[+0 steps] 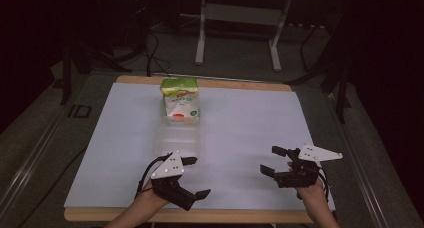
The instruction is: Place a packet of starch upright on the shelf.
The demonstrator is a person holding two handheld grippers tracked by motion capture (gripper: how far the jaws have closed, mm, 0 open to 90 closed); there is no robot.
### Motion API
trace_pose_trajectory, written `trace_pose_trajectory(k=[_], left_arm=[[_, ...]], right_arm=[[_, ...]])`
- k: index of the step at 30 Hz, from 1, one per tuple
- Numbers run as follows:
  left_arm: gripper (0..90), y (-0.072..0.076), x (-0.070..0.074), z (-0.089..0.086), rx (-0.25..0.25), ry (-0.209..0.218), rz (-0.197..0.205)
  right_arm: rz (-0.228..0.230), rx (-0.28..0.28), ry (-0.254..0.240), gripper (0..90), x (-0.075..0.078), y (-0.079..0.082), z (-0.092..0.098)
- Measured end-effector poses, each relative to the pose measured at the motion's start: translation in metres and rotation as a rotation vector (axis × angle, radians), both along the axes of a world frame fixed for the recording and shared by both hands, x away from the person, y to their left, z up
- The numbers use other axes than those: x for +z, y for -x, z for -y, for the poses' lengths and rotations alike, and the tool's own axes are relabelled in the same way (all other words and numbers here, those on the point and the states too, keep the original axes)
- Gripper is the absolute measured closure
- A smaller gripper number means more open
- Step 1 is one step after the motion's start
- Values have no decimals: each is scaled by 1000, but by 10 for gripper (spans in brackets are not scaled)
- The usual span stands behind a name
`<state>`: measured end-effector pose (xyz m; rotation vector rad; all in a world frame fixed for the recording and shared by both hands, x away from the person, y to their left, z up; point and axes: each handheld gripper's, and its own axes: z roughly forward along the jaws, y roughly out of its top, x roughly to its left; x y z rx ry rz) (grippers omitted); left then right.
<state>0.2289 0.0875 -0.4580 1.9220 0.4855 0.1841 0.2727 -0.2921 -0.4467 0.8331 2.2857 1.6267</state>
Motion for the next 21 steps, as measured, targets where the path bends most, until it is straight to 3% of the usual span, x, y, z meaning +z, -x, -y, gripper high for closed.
trace_pose_trajectory(k=[9,12,15,21], left_arm=[[10,-1,-23,3,-20,-15,-25],[10,1,-29,5,-45,-5,-10],[10,3,-32,9,-54,-33,15],[10,4,-35,13,-73,-49,22]], right_arm=[[-2,11,10,149,-8,-1,-2],[-6,15,15,149,-12,-2,-3],[-6,25,29,149,-15,-2,-4],[-12,42,53,149,-22,-2,-8]])
